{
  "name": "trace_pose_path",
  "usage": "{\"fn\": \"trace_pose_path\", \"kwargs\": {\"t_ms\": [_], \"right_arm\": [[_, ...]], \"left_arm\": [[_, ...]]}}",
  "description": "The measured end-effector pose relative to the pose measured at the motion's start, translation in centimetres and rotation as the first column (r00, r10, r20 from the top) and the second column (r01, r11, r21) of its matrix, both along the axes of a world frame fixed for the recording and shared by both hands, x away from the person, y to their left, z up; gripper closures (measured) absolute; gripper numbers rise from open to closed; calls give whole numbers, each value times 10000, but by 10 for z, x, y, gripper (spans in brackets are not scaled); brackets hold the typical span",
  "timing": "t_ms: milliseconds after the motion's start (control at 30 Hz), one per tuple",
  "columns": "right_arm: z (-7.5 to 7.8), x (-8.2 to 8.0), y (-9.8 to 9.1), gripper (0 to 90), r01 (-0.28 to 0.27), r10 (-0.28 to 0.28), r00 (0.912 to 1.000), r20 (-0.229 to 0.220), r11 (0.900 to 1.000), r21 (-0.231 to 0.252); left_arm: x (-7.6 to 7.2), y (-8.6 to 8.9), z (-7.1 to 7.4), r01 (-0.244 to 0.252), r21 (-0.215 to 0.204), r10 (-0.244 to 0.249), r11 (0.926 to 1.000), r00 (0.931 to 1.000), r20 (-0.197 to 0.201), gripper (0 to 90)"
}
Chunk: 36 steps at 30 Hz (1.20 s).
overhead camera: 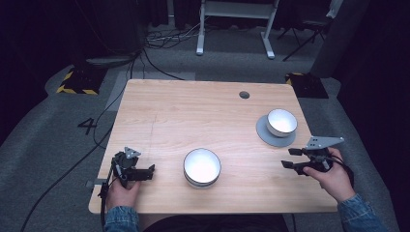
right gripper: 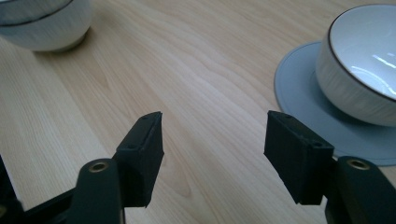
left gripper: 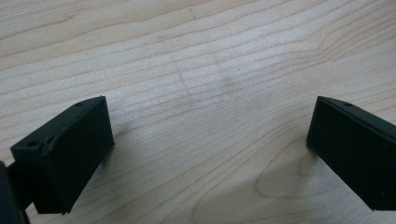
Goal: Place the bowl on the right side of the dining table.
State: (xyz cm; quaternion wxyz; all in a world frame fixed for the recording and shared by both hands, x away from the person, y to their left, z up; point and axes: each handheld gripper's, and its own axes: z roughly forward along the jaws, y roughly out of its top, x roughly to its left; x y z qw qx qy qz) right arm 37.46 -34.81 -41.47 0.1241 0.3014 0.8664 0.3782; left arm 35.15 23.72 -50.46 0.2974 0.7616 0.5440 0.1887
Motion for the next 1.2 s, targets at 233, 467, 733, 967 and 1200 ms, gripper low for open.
{"fn": "trace_pose_path", "kwargs": {"t_ms": [233,467,733,967,1200], "right_arm": [[-26,-7,3,378,-226,224,9994,-281,9997,-49],[-50,-12,8,371,-258,257,9983,-528,9997,-14],[-77,-18,13,323,-374,358,9972,-654,9990,-242],[-88,-25,15,247,-419,417,9988,263,9991,43],[-89,-25,15,243,-517,515,9981,333,9986,74]], "left_arm": [[0,0,0,2,0,-2,10000,10000,1,6],[0,0,0,2,0,-2,10000,10000,-1,6],[0,0,0,3,1,-3,10000,10000,-1,6],[0,0,0,11,-1,-11,10000,10000,-15,6],[0,0,0,13,-1,-13,10000,10000,-16,6]]}}
